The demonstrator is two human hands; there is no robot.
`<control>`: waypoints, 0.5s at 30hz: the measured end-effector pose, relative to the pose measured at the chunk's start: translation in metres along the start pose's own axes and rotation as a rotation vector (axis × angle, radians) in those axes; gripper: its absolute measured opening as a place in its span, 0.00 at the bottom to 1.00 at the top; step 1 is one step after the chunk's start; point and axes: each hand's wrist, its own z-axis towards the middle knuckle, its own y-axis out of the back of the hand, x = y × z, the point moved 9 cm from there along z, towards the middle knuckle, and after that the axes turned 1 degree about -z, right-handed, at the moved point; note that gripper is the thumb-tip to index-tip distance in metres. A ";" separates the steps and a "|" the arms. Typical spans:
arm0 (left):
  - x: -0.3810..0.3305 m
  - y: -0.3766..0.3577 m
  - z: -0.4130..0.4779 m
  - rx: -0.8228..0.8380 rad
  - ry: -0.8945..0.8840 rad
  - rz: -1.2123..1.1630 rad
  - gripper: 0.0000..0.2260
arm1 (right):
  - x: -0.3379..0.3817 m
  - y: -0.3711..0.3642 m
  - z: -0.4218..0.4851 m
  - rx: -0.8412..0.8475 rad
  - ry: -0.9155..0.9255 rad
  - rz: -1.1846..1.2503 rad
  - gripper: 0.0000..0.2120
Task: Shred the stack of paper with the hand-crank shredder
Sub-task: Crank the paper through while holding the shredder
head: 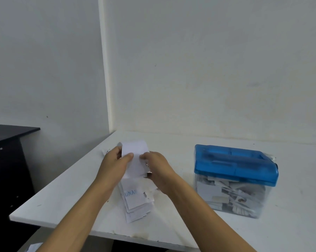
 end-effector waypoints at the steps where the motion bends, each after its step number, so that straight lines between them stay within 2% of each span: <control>1: -0.008 -0.002 -0.001 0.002 -0.013 -0.030 0.05 | 0.009 -0.001 -0.003 0.014 0.033 -0.003 0.12; 5: -0.049 -0.006 -0.006 -0.025 -0.120 -0.095 0.11 | 0.053 0.000 -0.018 0.046 0.185 -0.041 0.17; 15: -0.131 -0.059 -0.016 0.143 -0.209 -0.374 0.07 | 0.142 0.082 -0.054 -0.041 0.373 -0.171 0.16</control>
